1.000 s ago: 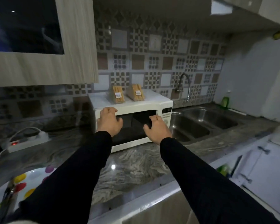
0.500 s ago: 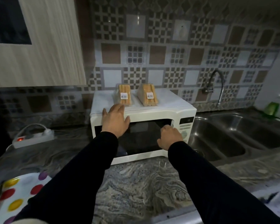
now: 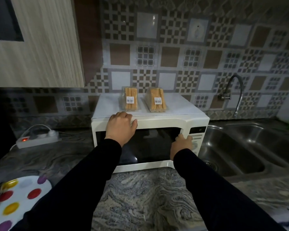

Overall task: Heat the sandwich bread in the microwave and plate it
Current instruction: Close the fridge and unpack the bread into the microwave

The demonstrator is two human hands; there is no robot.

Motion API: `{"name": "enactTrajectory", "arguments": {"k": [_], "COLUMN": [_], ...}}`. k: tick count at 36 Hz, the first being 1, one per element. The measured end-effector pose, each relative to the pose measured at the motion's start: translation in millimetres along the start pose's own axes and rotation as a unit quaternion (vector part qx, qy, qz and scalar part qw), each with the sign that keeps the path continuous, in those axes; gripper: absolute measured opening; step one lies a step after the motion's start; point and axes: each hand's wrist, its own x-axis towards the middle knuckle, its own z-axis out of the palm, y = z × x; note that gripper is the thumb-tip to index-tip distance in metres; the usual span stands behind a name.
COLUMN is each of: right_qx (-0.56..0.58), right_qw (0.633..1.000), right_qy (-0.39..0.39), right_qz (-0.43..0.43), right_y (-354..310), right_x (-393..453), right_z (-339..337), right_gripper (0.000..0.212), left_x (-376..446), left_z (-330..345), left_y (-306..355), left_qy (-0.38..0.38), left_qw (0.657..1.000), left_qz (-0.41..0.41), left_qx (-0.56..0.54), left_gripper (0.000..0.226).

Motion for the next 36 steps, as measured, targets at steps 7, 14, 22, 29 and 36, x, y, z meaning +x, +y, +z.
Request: {"name": "enactTrajectory", "arguments": {"k": [7,14,22,29,36], "right_qx": [-0.069,-0.085,0.195,0.271,0.379], "right_qw": [0.997,0.993,0.878,0.822,0.892], "right_qy": [0.034,0.015,0.377,0.482,0.196], "right_qz": [-0.027,-0.075,-0.221,-0.138,-0.152], "right_y": [5,10,44,45,37], "right_x": [-6,-33,-63,-85,-112], "right_z": [11,28,-2,-23,-44], "right_gripper": [0.048,0.047,0.015,0.031,0.050], "left_x": [1,-10,-24,-46,-69], "left_z": [-8,-9,-12,-26,-48], "left_y": [16,29,36,44,39], "left_qy": [-0.063,-0.117,-0.125,-0.150,-0.165], "left_qw": [0.996,0.989,0.982,0.973,0.962], "left_qz": [-0.055,-0.087,-0.138,-0.166,-0.187], "left_qx": [0.022,0.030,-0.027,-0.061,-0.115], "left_gripper": [0.050,0.066,0.068,0.066,0.060]}}
